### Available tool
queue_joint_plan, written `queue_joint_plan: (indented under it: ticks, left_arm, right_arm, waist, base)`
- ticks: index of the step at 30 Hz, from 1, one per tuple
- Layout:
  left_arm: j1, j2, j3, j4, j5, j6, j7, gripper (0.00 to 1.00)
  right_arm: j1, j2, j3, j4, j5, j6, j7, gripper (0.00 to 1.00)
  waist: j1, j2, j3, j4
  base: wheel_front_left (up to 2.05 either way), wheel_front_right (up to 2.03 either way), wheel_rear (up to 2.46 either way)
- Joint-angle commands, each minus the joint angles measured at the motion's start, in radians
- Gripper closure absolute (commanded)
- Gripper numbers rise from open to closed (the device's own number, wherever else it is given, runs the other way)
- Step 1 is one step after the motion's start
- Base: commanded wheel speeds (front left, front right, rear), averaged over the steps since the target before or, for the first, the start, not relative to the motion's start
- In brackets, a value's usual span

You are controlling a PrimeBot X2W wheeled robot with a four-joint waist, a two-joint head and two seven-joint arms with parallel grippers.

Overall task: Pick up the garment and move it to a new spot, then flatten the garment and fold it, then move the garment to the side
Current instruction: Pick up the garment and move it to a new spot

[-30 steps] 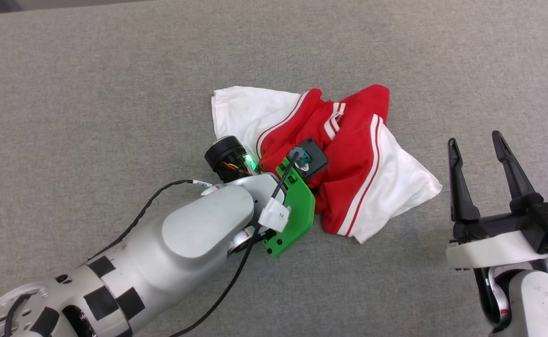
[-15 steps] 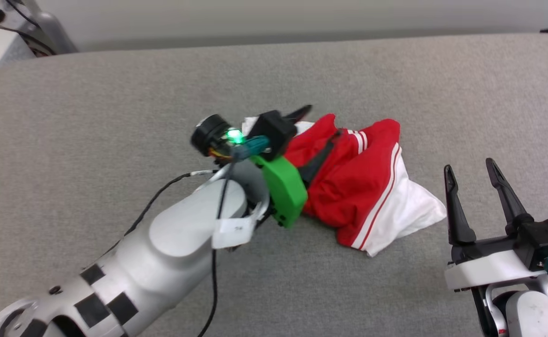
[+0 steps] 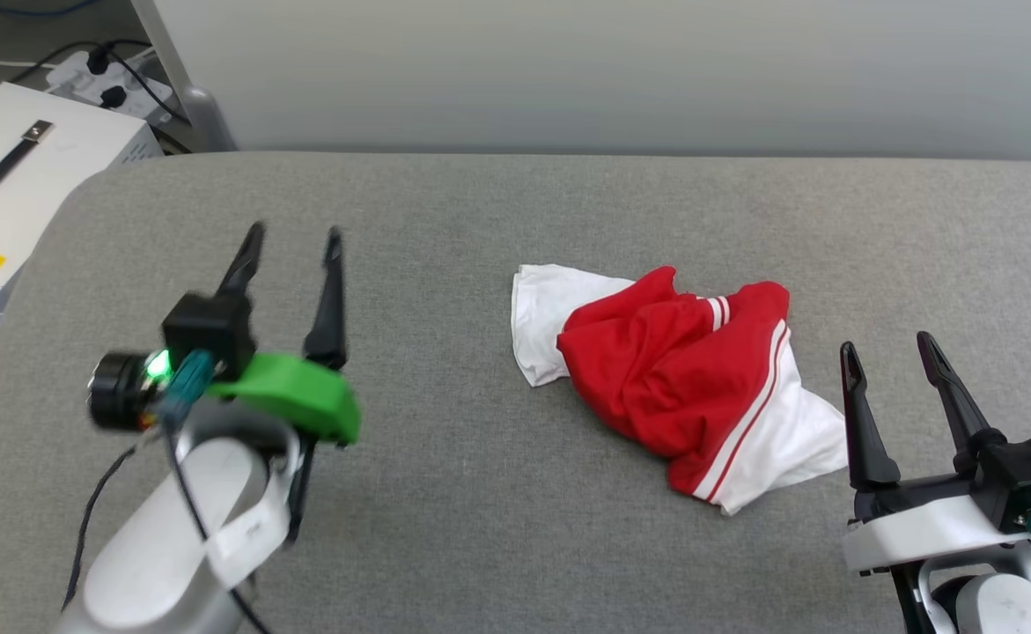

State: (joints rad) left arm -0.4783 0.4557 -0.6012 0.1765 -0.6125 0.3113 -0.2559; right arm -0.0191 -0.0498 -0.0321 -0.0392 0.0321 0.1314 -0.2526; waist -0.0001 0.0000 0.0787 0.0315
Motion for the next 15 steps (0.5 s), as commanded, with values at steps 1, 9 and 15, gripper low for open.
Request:
queue_joint_plan:
  ticks: [1, 9, 15]
  left_arm:
    - [0.061, 0.002, 0.044, -0.023, 0.029, 0.002, -0.006, 0.0]
    - [0.345, -0.069, 0.28, -0.108, 0.145, -0.082, -0.006, 0.0]
    - [0.487, -0.181, 0.403, -0.075, 0.244, -0.185, -0.006, 0.0]
  right_arm:
    - [0.016, 0.0, -0.004, 0.004, 0.011, -0.001, -0.009, 0.0]
    - [0.044, 0.0, 0.007, 0.033, 0.06, -0.001, -0.009, 0.0]
    - [0.085, 0.0, 0.017, 0.077, 0.101, -0.001, -0.009, 0.0]
  waist:
    - [0.0001, 0.0, -0.021, 0.012]
    - [0.0001, 0.0, -0.057, 0.01]
    - [0.0001, 0.0, -0.082, 0.008]
  base:
    - [0.0, 0.0, 0.0]
    - [0.0, 0.0, 0.0]
    - [0.0, 0.0, 0.0]
